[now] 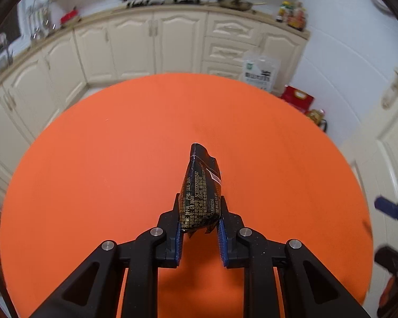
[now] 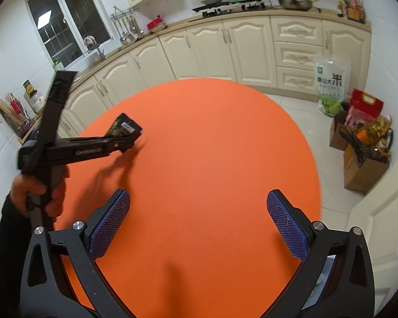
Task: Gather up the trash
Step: 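Carry the black packet to the blue bin and open the left gripper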
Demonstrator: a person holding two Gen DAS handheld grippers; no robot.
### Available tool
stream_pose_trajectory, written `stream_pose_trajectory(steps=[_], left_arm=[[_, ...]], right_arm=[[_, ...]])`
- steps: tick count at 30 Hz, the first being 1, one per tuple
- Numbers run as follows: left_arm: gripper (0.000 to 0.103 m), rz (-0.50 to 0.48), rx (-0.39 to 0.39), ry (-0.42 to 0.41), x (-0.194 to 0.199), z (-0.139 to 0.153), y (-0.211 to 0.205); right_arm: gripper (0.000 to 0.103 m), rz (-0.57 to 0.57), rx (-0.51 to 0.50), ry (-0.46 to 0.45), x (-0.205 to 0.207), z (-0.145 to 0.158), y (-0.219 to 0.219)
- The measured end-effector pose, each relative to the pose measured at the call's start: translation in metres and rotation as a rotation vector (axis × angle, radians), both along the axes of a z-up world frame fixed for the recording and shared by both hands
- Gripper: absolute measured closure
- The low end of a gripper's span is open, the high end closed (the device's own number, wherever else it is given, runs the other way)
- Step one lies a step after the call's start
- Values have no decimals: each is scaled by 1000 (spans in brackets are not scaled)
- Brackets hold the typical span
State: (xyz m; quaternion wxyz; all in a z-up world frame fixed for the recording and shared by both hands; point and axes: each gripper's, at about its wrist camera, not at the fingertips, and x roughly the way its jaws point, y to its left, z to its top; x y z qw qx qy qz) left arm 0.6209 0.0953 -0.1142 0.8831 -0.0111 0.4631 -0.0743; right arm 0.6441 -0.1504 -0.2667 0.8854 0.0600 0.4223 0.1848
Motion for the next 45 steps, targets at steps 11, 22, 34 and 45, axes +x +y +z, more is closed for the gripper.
stream_pose_trajectory(steps=[11, 22, 34, 45], left_arm=[[85, -343, 5, -106, -133, 43, -174], [85, -524, 109, 47, -147, -76, -343], [85, -533, 223, 358, -59, -314, -434], [82, -572, 253, 459, -20, -412, -468]], right_arm=[[0, -264, -188, -93, -125, 19, -114], [0, -534, -198, 204, -186, -139, -254], [3, -654, -187, 591, -175, -394, -323], [61, -758, -109, 695, -179, -449, -353]])
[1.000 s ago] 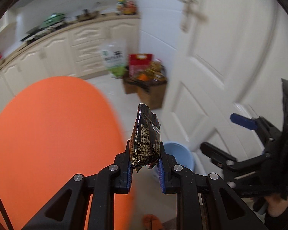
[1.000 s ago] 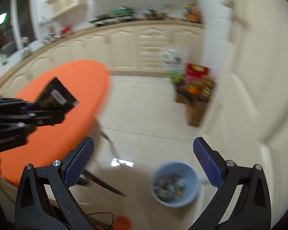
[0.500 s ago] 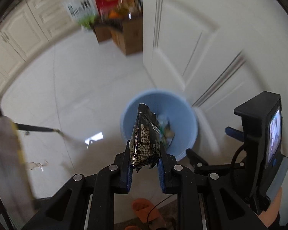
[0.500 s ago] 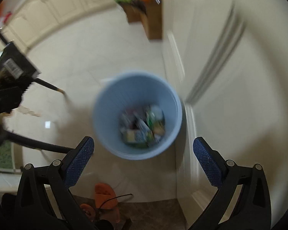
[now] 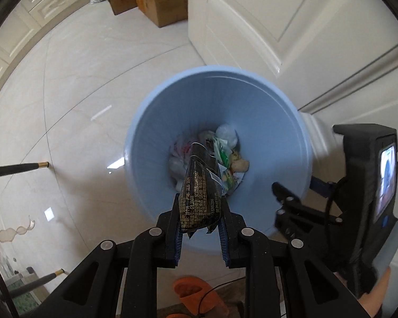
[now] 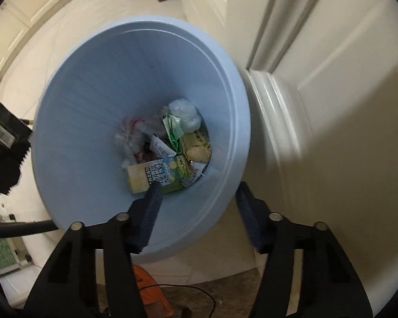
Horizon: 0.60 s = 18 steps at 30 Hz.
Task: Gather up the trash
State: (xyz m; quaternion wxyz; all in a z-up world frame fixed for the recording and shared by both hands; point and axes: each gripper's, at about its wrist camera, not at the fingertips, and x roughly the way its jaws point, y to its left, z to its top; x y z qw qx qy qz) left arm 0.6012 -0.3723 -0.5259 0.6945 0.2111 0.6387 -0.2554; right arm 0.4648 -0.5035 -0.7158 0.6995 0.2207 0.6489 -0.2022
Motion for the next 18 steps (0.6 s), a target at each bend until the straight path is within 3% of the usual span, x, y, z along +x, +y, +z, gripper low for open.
stream_pose_trajectory(steps=[4, 6, 11, 14, 15, 16, 18], left_arm=[[67, 9, -3, 13, 8, -12, -1], [46, 11, -12, 3, 6, -9, -2], [43, -1, -12, -28, -1, 14, 0], [40, 23, -6, -49, -4, 28, 9], [40, 36, -11, -61, -6, 36, 13], [40, 51, -20, -75, -9, 47, 20], [40, 71, -30, -110, -18, 67, 29]], right_arm=[[76, 22, -22, 24, -6, 0, 2], [76, 27, -17, 19, -5, 1, 2], [74, 10, -21, 9, -9, 14, 1], [56, 8, -27, -7, -15, 32, 4], [40, 6, -26, -16, -18, 39, 6], [36, 5, -14, -33, -20, 49, 8], [37, 16, -13, -78, -27, 80, 16]])
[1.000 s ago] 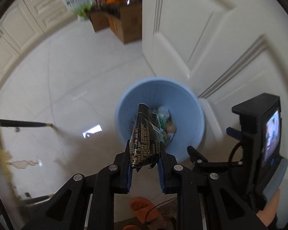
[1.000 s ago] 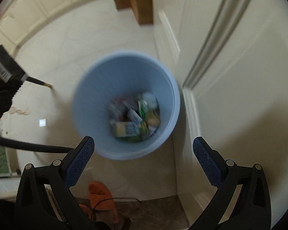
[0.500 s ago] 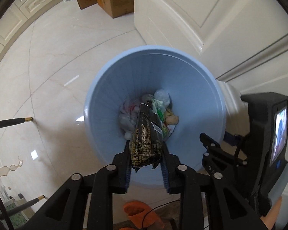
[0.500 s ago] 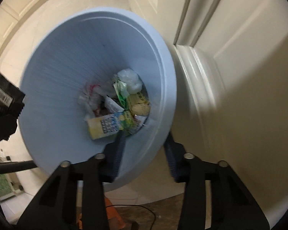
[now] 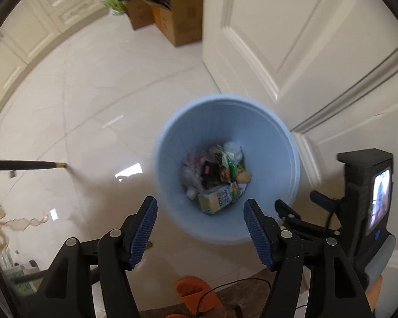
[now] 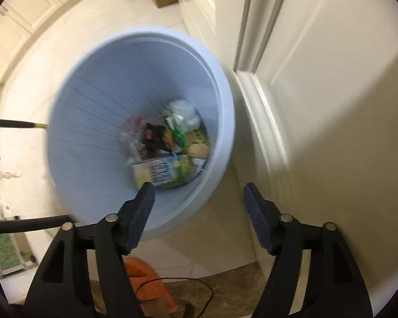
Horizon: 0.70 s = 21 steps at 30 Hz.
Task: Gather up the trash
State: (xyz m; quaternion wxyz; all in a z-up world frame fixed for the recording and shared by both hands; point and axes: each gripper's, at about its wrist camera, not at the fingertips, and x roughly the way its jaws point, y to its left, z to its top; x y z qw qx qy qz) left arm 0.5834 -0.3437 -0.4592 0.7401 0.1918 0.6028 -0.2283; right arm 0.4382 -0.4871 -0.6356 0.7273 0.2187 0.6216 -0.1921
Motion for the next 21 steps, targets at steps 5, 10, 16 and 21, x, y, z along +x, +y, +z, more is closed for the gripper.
stream_pose_trajectory(steps=[5, 10, 16, 21], left_arm=[[39, 56, -16, -138, -35, 65, 33], [32, 91, -69, -304, -89, 136, 68], [26, 89, -141, -484, -186, 217, 119], [11, 123, -219, -599, -270, 267, 181]], right_arm=[[15, 33, -36, -119, -16, 84, 29], [6, 79, -91, -265, -48, 184, 71], [0, 131, -153, -450, -92, 292, 134], [0, 180, -204, -574, -130, 361, 185]])
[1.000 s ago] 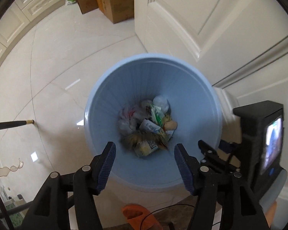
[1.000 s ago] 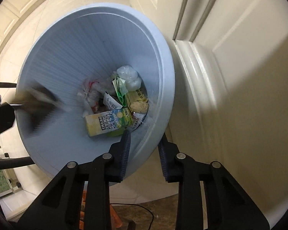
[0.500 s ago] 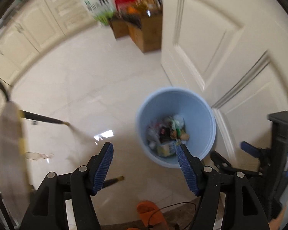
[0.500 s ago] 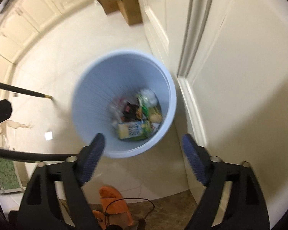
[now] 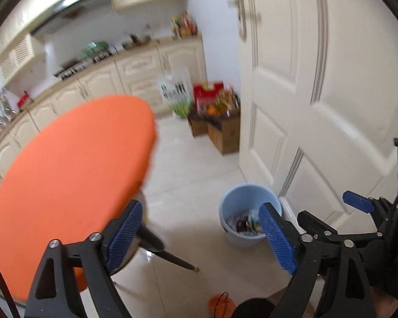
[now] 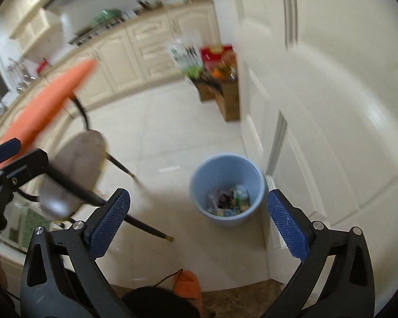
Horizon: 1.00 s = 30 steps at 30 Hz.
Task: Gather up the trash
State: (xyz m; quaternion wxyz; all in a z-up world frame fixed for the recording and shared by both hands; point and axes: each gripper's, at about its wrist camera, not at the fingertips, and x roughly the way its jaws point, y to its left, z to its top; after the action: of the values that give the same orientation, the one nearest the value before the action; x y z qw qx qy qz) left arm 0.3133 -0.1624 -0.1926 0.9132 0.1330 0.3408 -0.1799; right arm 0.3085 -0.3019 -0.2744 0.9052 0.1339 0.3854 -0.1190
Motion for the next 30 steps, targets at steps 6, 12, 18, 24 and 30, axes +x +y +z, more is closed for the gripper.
stream_pose_trajectory(steps=[6, 12, 18, 24, 30], left_arm=[[2, 66, -60, -157, -99, 37, 57], [1, 123, -132, -230, -189, 77, 106], [1, 173, -173, -318, -279, 99, 134], [1, 227, -185, -422, -338, 105, 138], [1, 264, -184, -479, -363, 91, 131]], right_arm=[[0, 50, -120, -153, -48, 82, 63], [0, 93, -145, -279, -92, 140, 108], [0, 174, -177, -381, -126, 183, 150], [0, 229, -195, -468, -149, 211, 180], [0, 231, -222, -493, -155, 217, 191]])
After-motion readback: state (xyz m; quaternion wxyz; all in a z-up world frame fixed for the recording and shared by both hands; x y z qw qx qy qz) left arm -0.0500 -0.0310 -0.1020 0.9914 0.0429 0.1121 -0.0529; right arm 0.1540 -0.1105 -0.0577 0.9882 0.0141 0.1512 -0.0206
